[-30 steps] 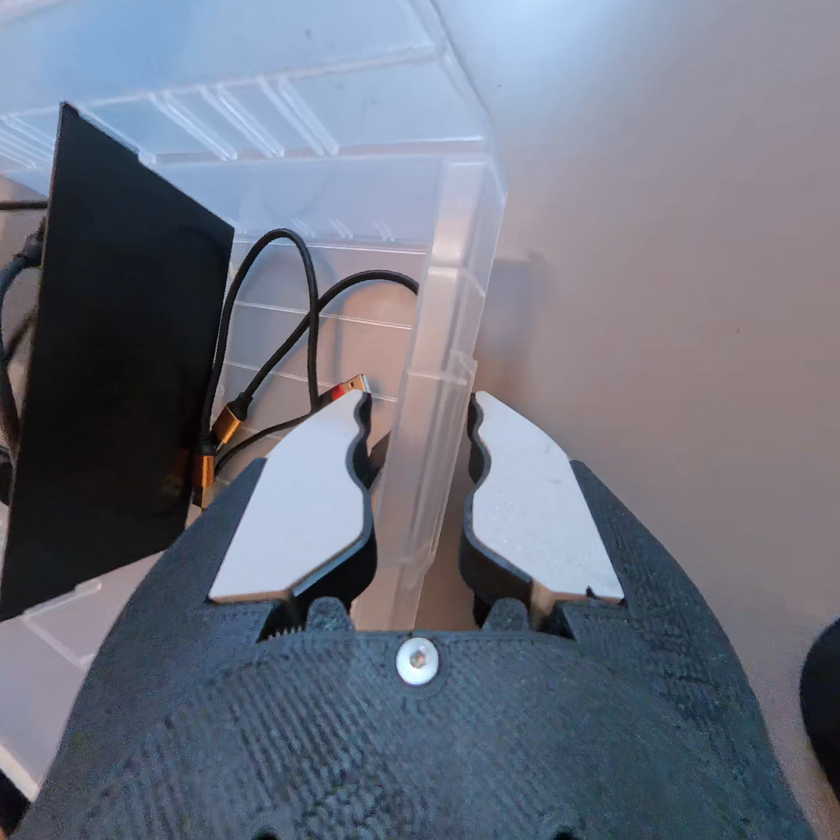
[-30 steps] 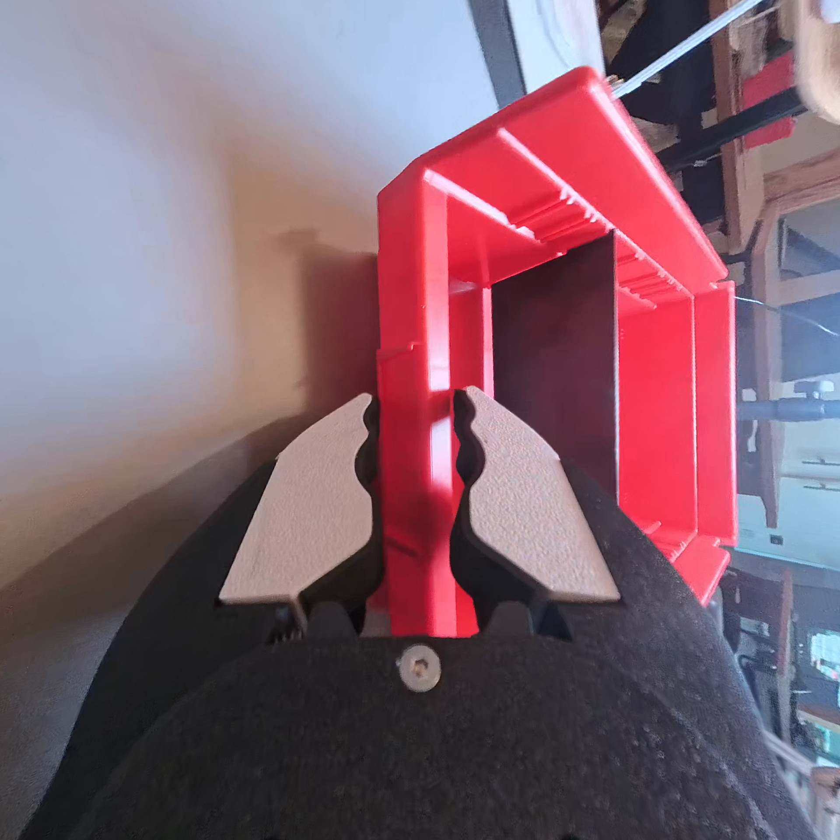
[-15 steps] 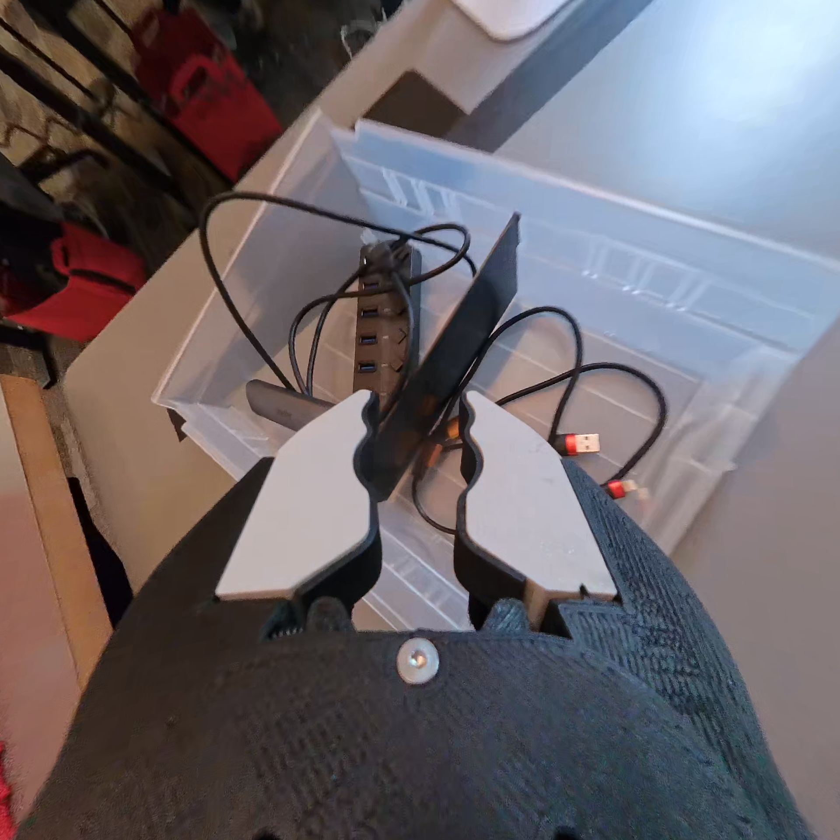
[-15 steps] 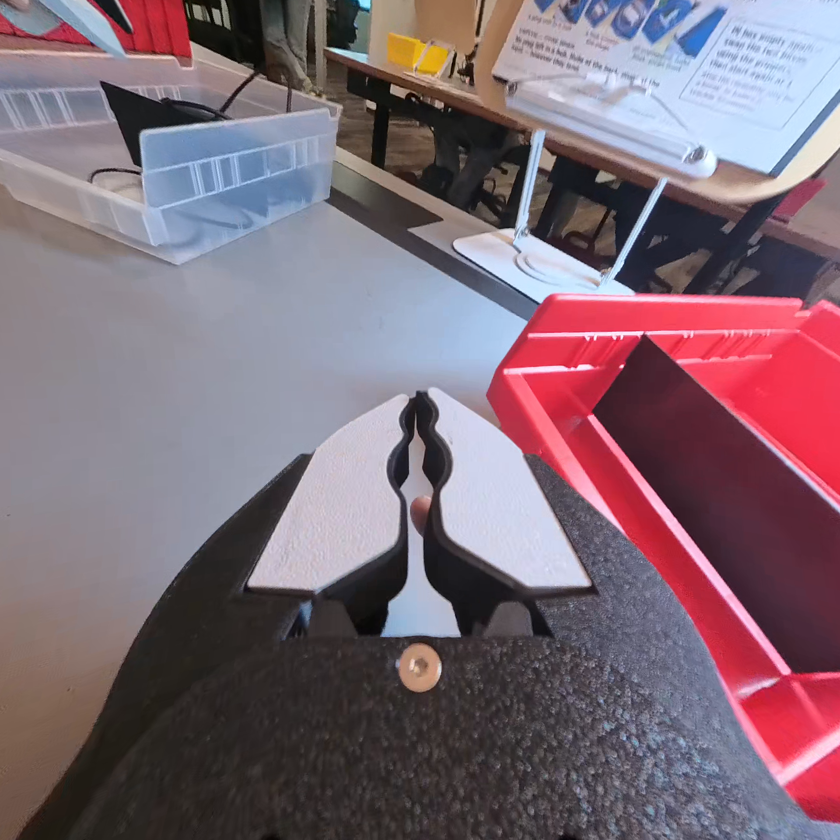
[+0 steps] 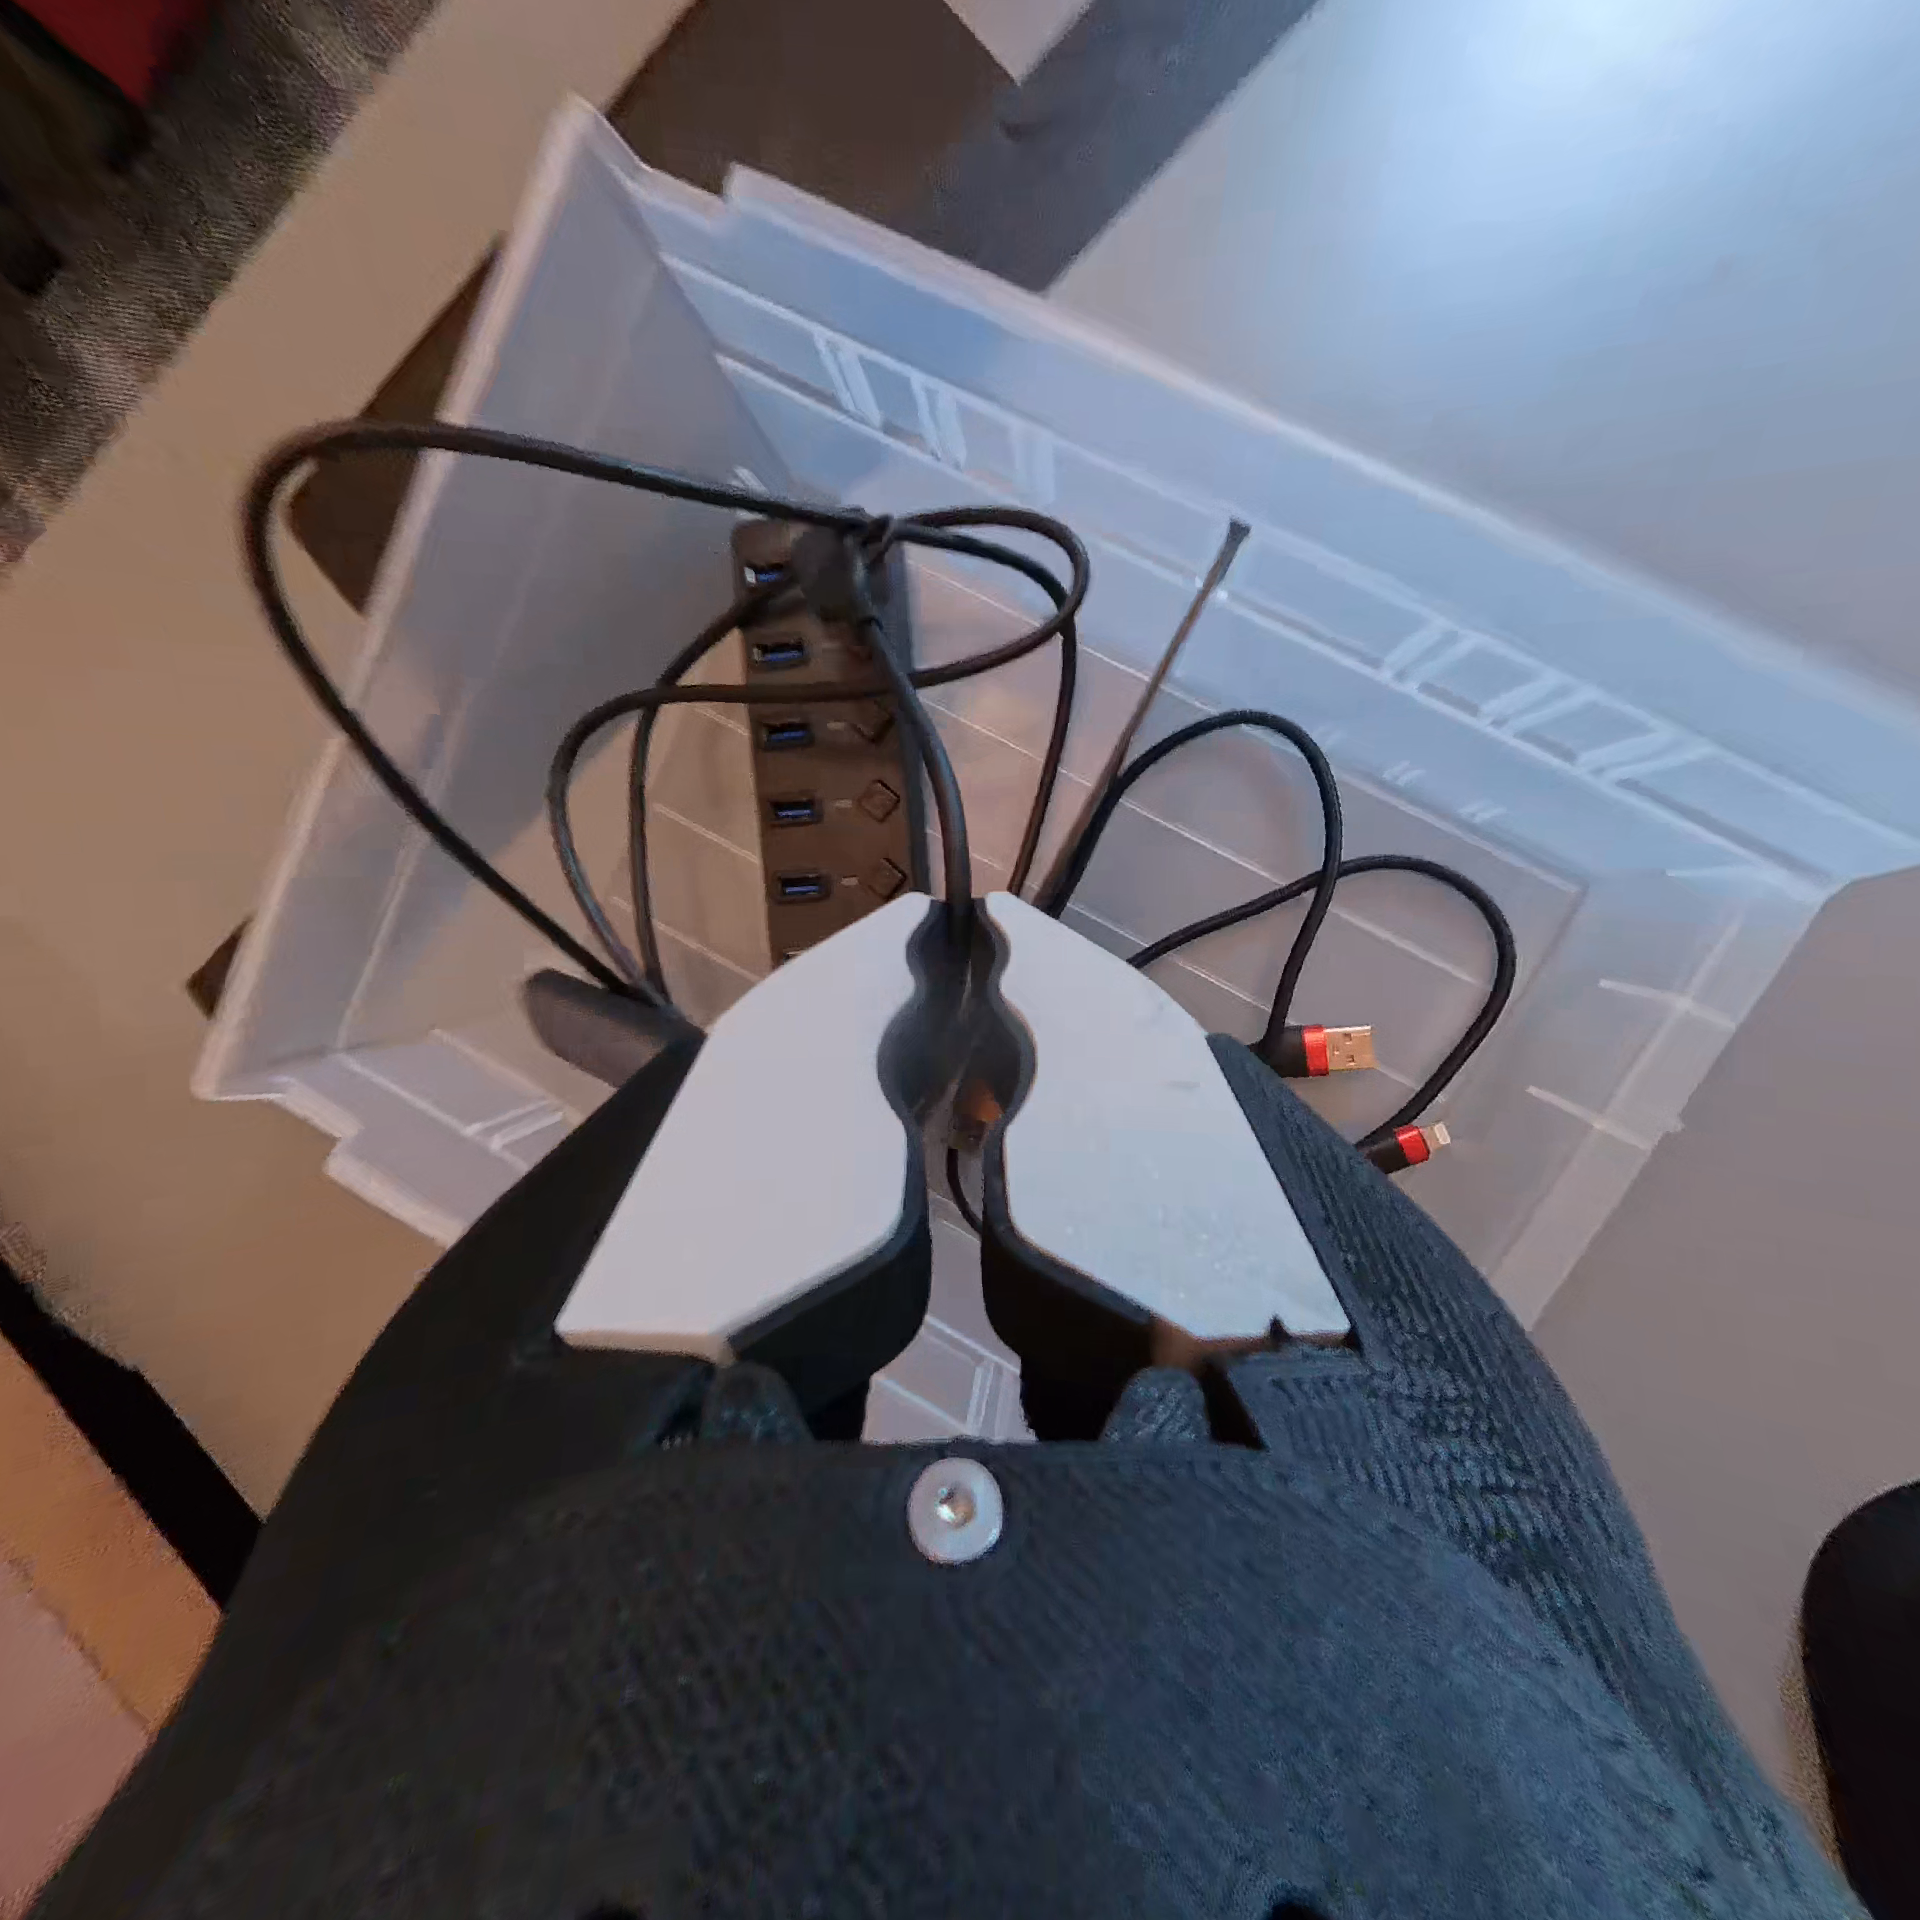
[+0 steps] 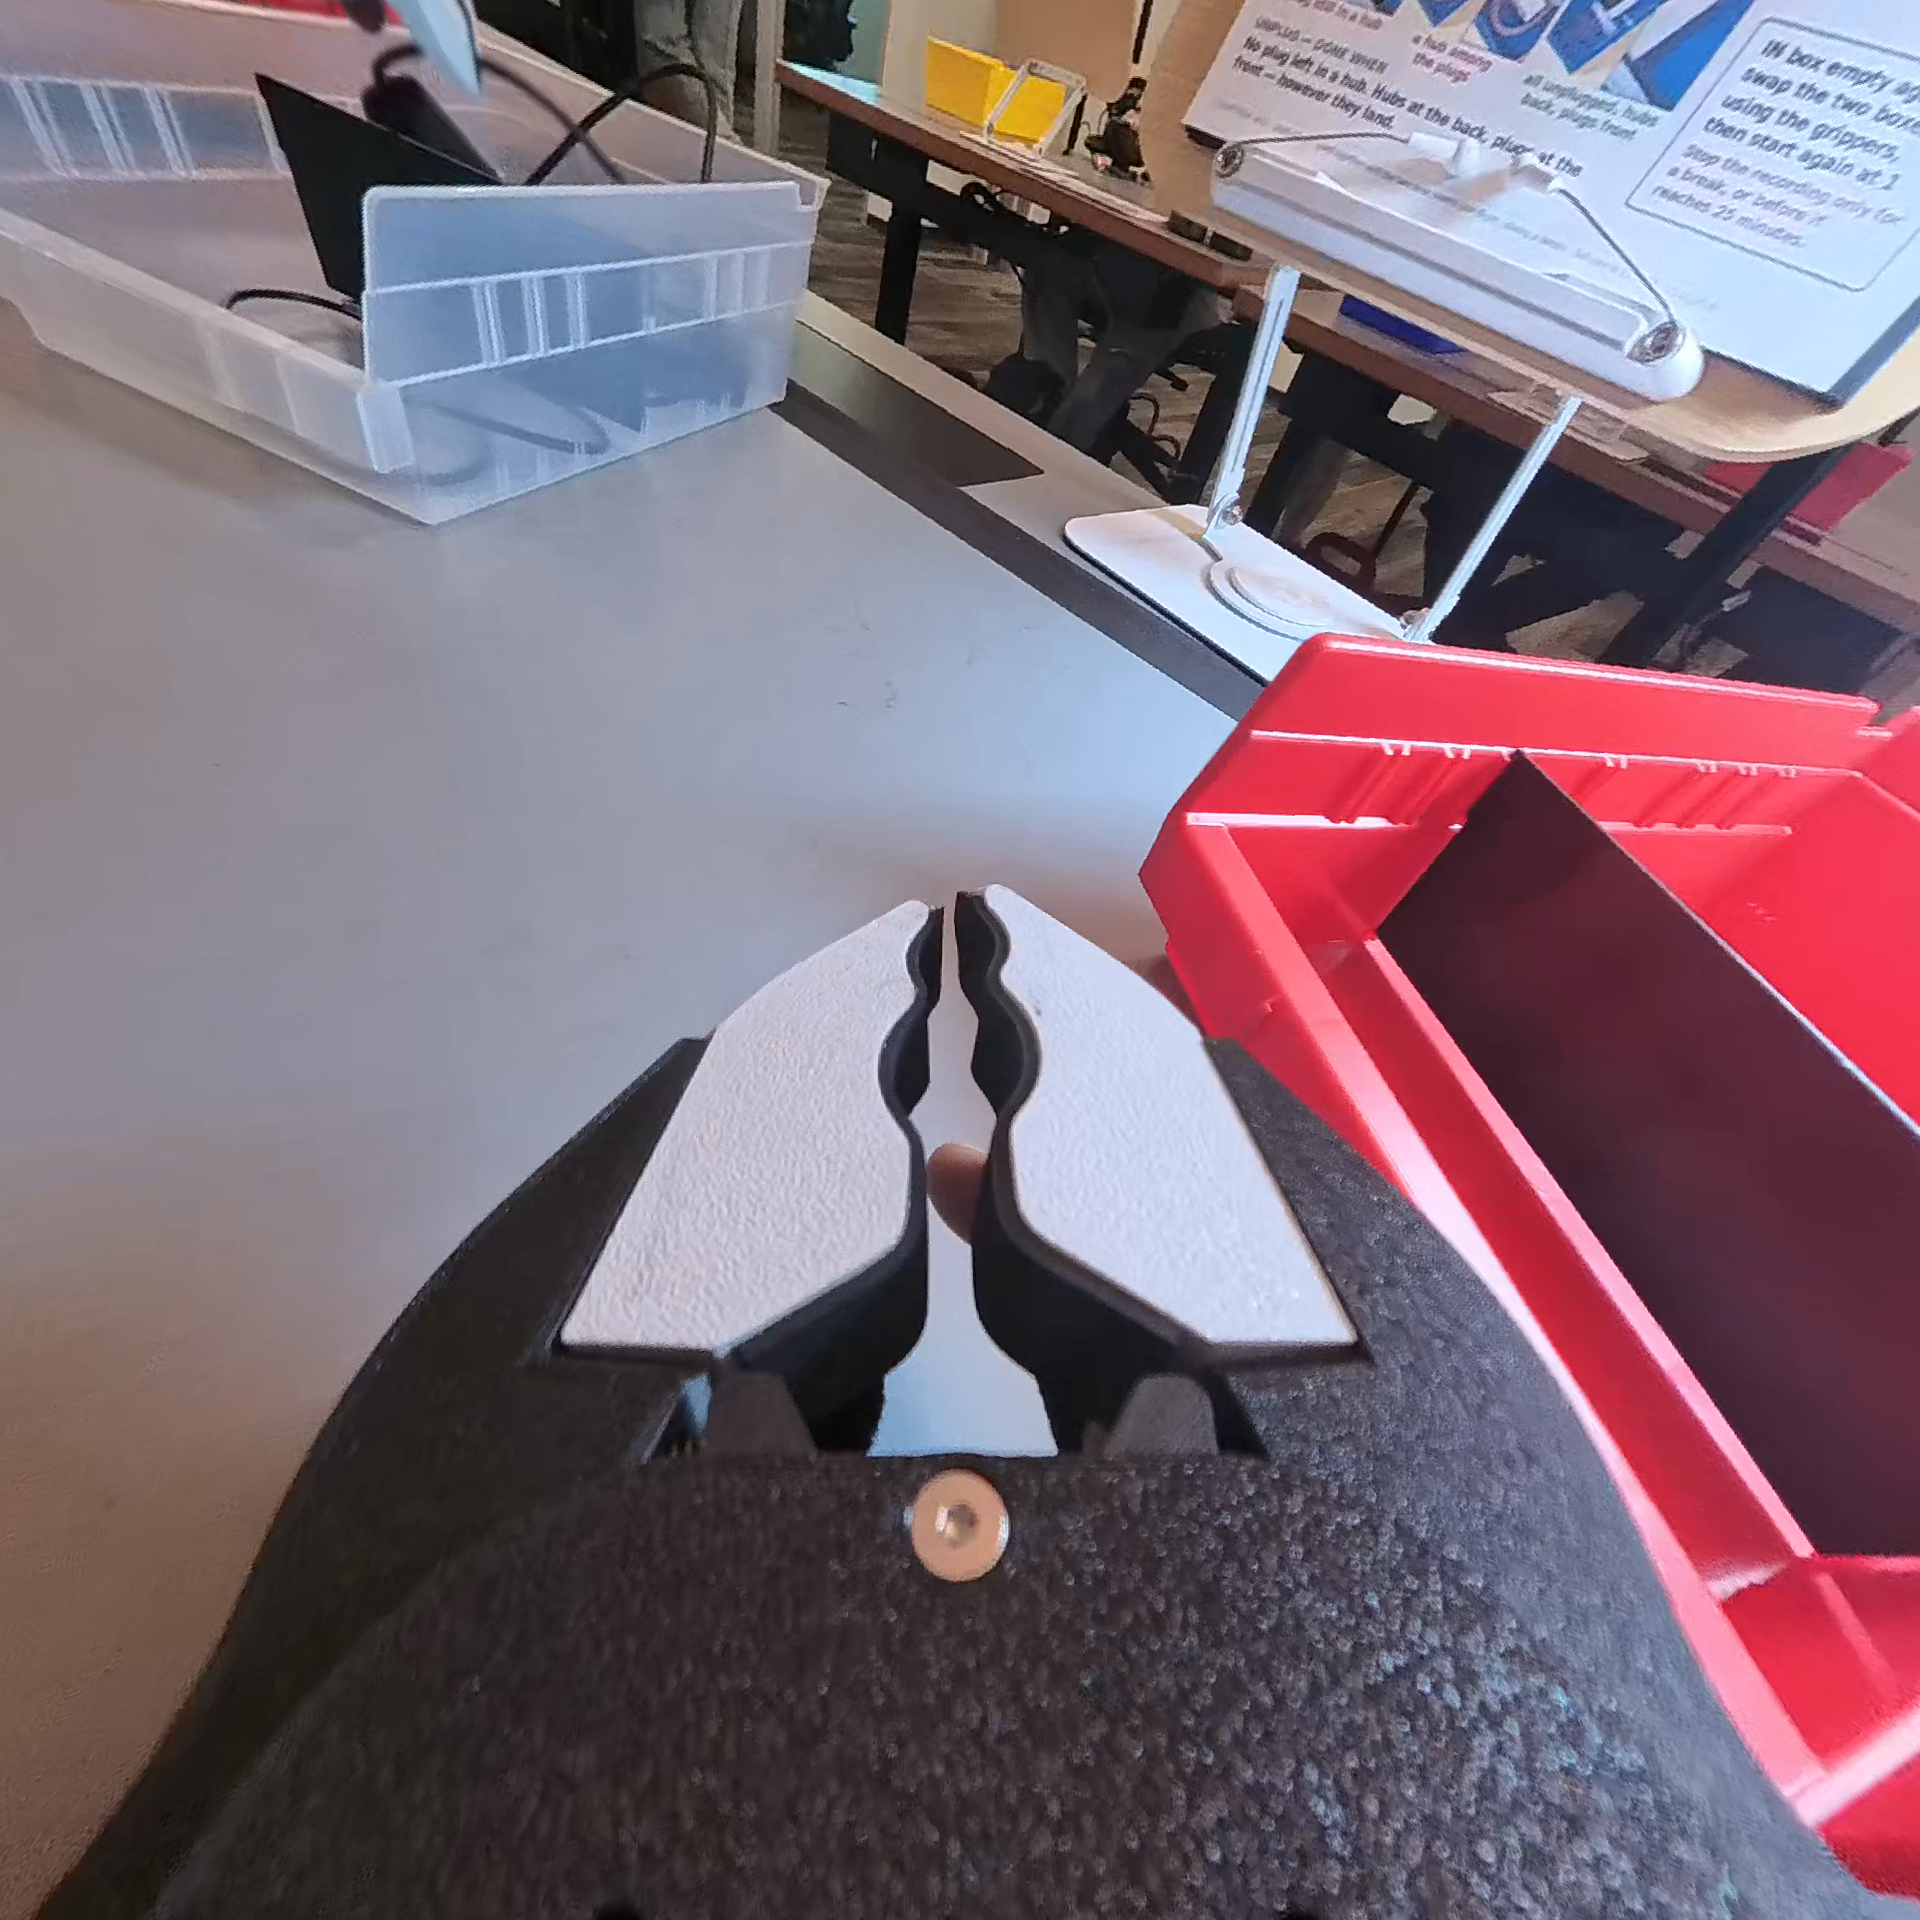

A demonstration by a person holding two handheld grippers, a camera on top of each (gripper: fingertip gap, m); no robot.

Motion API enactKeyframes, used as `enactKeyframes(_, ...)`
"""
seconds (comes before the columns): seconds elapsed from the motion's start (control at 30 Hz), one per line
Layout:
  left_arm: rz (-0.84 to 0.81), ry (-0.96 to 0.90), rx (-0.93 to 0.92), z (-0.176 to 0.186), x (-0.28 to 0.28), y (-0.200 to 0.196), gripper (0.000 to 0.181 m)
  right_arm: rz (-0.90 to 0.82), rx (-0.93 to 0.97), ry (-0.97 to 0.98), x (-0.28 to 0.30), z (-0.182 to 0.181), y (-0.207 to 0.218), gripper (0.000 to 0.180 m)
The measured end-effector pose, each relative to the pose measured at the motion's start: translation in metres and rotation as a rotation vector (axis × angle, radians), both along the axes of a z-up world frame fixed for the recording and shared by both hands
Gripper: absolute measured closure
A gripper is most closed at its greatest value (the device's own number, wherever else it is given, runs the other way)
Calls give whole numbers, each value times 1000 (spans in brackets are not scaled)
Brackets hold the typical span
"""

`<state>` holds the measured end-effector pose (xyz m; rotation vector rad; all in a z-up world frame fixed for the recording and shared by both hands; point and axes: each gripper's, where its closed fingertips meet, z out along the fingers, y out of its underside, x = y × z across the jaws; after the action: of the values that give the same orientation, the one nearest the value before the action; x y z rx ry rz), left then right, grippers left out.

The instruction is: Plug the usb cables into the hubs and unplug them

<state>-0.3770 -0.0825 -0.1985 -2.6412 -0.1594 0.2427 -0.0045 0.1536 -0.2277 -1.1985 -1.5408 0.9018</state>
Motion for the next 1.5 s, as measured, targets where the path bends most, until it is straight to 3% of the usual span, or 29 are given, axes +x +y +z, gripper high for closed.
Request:
enactKeyframes(0.03,23,18,17,10,-5,0,177,1,3,-3,0,-1,-1,177)
enactKeyframes(0.3,97,270,246,138,-13,7,177,-8,12,24,0,5,0,177)
enactKeyframes(0.43,-11,289,436,203,38,25,177,20,0,77,0,15,-6,176)
enactKeyframes(0.53,-154,272,534,226,98,41,177,77,23,125,-3,32,-23,169)
enactKeyframes(0.67,-331,234,581,212,178,62,177,168,124,130,-9,61,-57,156)
enactKeyframes(0.87,-513,107,489,127,268,92,177,162,489,180,-7,143,-87,135)
enactKeyframes(1.03,-667,106,366,79,321,111,177,256,726,-82,-27,135,-100,139)
enactKeyframes(1.1,-699,115,359,74,331,115,177,343,703,-212,-33,113,-104,146)
enactKeyframes(1.17,-693,134,351,70,329,116,177,356,698,-206,-41,108,-102,175)
enactKeyframes(1.3,-754,63,474,75,329,112,159,444,559,-117,-42,115,-109,175)
enactKeyframes(1.4,-797,-150,616,85,331,108,141,436,443,-6,-37,138,-97,175)
enactKeyframes(1.5,-855,-278,654,70,330,106,121,424,330,129,-26,165,-88,175)
